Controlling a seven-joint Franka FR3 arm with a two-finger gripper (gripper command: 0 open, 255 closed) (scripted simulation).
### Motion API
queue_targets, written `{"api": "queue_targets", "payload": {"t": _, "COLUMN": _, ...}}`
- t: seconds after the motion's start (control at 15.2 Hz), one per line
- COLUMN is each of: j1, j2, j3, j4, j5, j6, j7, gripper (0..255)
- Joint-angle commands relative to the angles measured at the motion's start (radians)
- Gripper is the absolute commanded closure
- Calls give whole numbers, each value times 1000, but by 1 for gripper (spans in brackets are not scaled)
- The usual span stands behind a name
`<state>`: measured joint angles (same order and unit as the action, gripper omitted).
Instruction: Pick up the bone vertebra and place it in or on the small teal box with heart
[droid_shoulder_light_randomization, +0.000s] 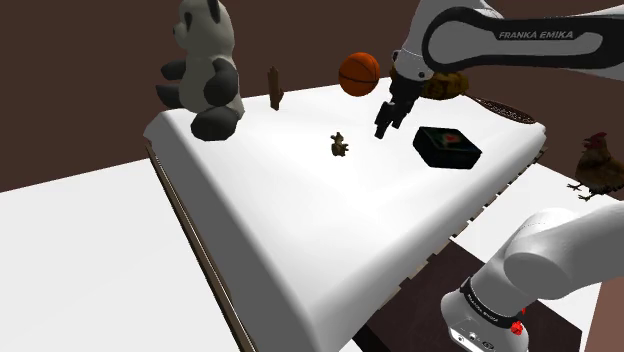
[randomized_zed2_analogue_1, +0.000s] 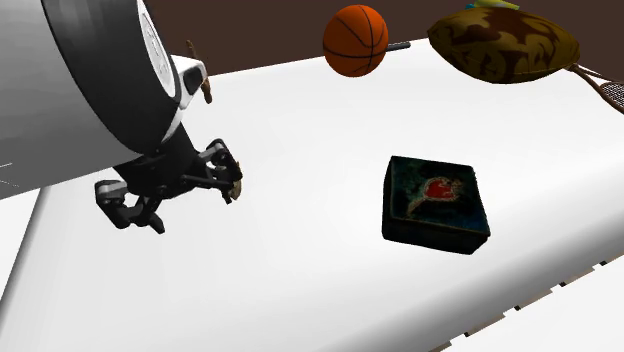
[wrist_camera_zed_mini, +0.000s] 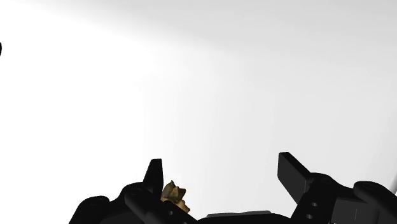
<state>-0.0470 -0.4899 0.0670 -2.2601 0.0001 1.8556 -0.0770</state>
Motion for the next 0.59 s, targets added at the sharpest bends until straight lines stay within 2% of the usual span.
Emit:
{"api": "queue_targets", "payload": {"t": 0.0, "j1": -7, "j2": 72, "j3": 7, "j4": 14, "j5": -12, "j6": 54, "j7": 14, "gripper": 0}}
{"api": "queue_targets", "payload": {"t": 0.53, "j1": -37, "j2": 366, "j3": 12, "j4": 153, "j5": -80, "j6": 189, "j7": 59, "gripper": 0}}
